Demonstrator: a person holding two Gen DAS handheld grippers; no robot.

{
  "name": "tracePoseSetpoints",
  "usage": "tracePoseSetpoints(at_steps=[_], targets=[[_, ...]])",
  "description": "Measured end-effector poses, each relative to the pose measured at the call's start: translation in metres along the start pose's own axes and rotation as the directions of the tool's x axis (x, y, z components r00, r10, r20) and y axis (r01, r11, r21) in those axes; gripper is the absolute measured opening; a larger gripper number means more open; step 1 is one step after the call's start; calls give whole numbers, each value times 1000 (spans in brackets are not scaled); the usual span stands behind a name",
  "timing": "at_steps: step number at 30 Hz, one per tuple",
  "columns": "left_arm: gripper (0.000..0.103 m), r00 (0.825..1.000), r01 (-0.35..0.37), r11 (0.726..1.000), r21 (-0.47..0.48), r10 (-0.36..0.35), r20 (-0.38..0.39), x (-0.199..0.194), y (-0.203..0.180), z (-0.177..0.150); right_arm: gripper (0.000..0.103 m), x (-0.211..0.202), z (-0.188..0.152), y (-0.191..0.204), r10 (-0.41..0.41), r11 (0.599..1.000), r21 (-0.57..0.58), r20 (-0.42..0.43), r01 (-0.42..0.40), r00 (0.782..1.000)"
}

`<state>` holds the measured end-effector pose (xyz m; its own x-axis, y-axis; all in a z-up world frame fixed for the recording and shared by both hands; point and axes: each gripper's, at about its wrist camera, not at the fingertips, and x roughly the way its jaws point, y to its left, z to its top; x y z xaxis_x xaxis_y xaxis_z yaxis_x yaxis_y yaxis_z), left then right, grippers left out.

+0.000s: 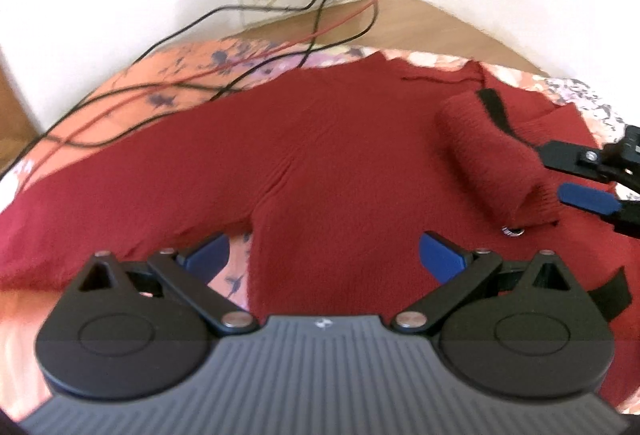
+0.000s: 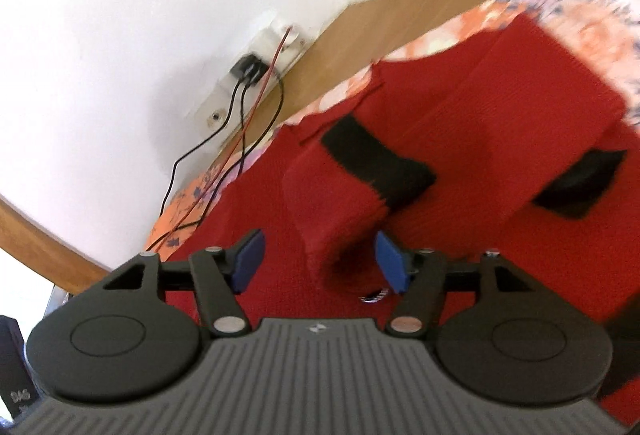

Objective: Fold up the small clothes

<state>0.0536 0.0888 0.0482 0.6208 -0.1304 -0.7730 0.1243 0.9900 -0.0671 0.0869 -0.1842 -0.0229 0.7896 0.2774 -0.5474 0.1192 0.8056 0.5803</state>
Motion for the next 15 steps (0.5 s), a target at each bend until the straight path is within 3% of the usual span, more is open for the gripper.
tracePoseSetpoints(at_steps=[9,15], targets=[[103,998,43,997,67,-46,44,0,-43,23,80,-43,23,-35,-143,990,-17,33,143,989],[103,997,49,990,133,-56,49,13,-82,32,81,-53,37,-64,-154,988,8,25,154,988]])
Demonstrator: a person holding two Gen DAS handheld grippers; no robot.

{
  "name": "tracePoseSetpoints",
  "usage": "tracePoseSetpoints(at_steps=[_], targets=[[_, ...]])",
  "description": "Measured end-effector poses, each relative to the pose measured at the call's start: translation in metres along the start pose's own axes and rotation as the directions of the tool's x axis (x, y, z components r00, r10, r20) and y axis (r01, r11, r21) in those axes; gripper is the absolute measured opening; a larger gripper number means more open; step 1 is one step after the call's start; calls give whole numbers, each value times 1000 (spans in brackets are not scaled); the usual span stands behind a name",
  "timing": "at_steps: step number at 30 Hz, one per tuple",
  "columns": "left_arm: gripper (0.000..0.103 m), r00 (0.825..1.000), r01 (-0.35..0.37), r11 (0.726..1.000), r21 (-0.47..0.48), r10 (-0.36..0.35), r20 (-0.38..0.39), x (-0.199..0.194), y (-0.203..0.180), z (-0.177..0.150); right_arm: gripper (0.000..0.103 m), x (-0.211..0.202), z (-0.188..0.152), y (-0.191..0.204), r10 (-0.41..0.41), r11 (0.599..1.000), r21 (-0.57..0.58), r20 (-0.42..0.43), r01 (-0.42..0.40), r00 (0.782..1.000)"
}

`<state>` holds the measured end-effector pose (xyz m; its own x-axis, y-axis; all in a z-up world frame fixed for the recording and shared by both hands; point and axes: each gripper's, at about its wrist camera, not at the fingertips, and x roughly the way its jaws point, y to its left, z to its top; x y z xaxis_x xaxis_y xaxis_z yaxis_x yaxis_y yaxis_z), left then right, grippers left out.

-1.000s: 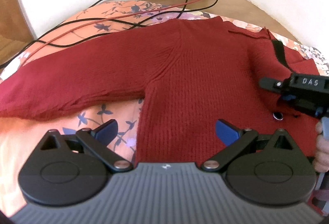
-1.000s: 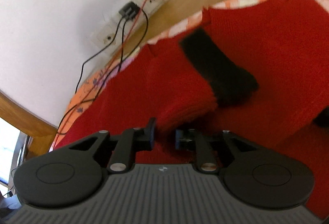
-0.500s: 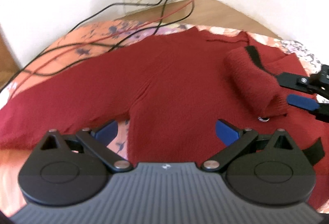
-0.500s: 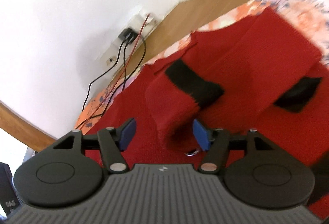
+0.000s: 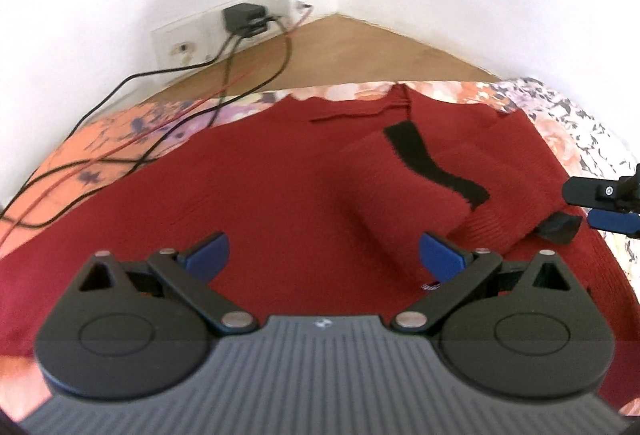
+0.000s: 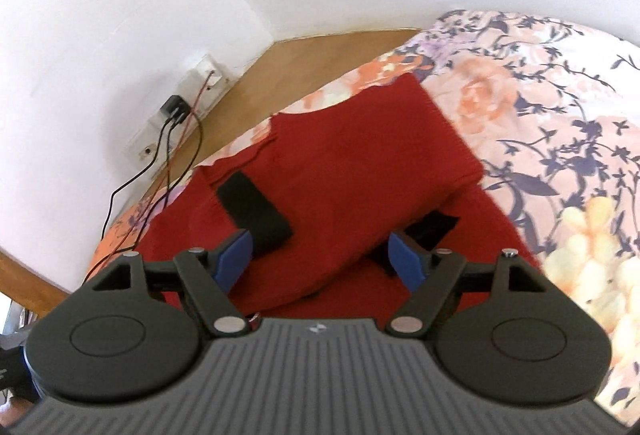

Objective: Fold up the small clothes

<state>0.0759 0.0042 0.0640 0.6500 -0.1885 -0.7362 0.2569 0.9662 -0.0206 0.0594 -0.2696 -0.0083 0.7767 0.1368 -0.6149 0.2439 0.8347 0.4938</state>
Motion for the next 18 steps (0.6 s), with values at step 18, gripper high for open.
tracePoseSetpoints(at_steps=[18], targets=[[103,1000,-13,976,219,10,15,69,-86,5,83,15,17,-47,-13,1000,21,-50,14,999]])
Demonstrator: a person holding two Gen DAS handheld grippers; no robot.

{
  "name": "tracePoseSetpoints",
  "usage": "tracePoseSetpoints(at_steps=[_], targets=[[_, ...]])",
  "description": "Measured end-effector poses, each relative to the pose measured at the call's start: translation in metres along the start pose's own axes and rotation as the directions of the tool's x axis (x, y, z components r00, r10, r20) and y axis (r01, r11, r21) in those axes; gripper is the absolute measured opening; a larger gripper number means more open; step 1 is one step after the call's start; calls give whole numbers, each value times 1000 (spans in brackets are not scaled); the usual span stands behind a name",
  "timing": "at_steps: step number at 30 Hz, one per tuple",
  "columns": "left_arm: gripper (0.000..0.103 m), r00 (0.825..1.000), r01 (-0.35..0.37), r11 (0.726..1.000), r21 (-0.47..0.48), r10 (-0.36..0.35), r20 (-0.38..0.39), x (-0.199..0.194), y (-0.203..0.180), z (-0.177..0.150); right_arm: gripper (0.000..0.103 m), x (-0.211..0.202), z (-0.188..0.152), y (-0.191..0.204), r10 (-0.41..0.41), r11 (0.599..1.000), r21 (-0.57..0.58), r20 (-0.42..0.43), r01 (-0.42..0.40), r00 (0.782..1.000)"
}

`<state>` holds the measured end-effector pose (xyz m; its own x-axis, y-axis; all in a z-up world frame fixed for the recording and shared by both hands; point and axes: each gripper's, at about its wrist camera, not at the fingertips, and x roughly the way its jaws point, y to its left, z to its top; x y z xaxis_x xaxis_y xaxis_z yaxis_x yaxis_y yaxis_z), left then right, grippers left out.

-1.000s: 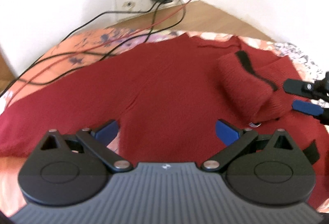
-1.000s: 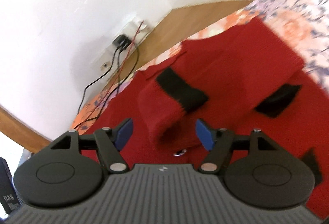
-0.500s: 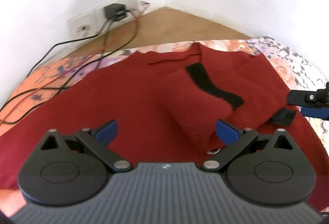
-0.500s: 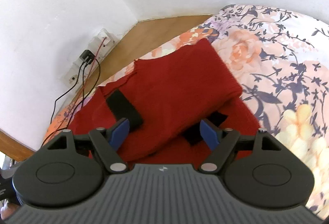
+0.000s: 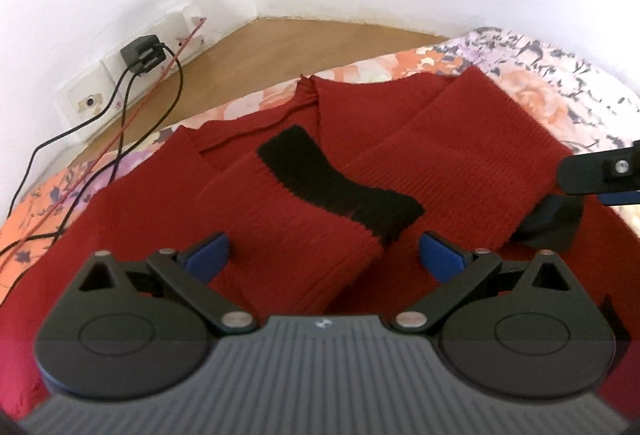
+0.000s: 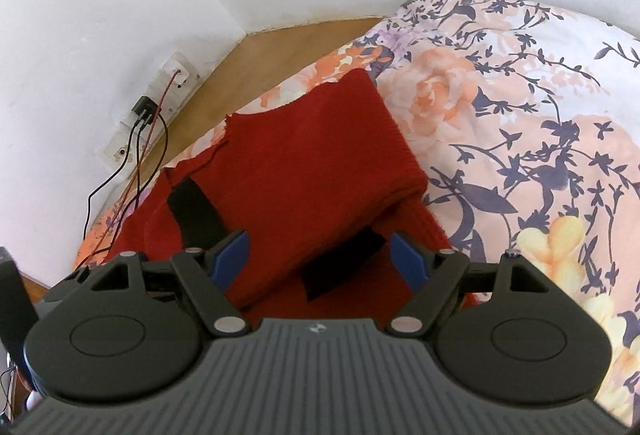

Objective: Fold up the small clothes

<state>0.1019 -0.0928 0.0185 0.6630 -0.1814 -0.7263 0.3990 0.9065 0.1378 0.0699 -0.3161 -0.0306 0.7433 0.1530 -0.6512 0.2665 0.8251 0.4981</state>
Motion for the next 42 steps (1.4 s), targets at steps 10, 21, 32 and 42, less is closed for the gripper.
tracePoseSetpoints(at_steps=[10,21,32,42], targets=[[77,998,-28,999,35,26,53,10,-6,-1,83,7,2,-10,1,1000,17,-16,0,1000],[14,984,-33,995,-92,49,174,-23,27,8,83,10,3,-5,15,1000,4,-16,-15,1000],[15,980,-65,957,-282,114,162,-45,81,-15,83,20,2,6,18,999,-33,-35,-19,999],[28,998,-29,928,-371,47,41,-37,93,-60,83,25,0,10,14,998,-63,-50,-17,999]])
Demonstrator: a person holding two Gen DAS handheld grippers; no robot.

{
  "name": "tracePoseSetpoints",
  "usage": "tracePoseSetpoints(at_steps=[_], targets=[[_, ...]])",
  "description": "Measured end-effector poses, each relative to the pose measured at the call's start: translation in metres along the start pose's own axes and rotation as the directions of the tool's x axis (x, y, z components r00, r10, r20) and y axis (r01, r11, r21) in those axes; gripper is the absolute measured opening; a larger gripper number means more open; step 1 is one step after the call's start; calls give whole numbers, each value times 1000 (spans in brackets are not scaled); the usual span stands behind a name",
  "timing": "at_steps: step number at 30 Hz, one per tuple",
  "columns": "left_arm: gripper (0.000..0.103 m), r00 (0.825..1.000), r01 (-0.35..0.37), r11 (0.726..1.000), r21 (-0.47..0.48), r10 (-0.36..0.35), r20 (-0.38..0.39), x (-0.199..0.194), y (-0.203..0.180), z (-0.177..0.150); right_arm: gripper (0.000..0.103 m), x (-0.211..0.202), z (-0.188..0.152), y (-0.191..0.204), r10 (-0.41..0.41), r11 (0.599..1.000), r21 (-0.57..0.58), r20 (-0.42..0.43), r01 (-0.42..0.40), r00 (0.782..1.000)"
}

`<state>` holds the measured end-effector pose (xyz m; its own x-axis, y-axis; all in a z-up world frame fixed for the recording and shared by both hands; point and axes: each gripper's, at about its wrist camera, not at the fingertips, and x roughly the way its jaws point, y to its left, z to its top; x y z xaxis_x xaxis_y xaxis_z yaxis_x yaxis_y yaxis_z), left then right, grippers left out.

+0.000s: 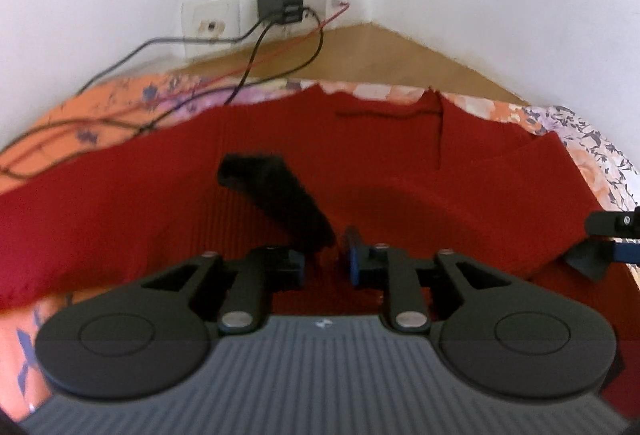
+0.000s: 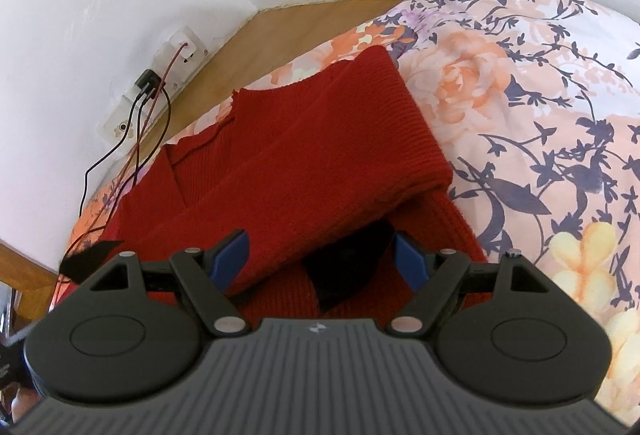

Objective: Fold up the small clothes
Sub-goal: 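Grasp the cardigan's side edge with the left gripper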

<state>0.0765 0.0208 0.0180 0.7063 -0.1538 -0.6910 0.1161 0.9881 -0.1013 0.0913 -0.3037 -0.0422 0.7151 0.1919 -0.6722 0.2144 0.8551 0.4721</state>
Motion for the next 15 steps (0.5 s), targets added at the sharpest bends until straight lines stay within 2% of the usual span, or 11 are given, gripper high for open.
tracePoseSetpoints(at_steps=[4,9,11,15], targets=[[40,1000,-24,999,-48,23,-14,-9,12,-6,83,1,0,-1,2,1000,-6,-5,-2,1000],[42,1000,-13,993,-118,13,-3,-20,31,-7,83,3,1,-3,1,1000,-12,-9,-1,1000],[47,1000,-18,991,-129,19,5,-19,36,-4,83,4,2,-2,0,1000,-20,-7,-1,1000],[47,999,-46,990,-134,47,8,-8,43,5,83,3,7,1,-1,999,-47,4,1,1000]])
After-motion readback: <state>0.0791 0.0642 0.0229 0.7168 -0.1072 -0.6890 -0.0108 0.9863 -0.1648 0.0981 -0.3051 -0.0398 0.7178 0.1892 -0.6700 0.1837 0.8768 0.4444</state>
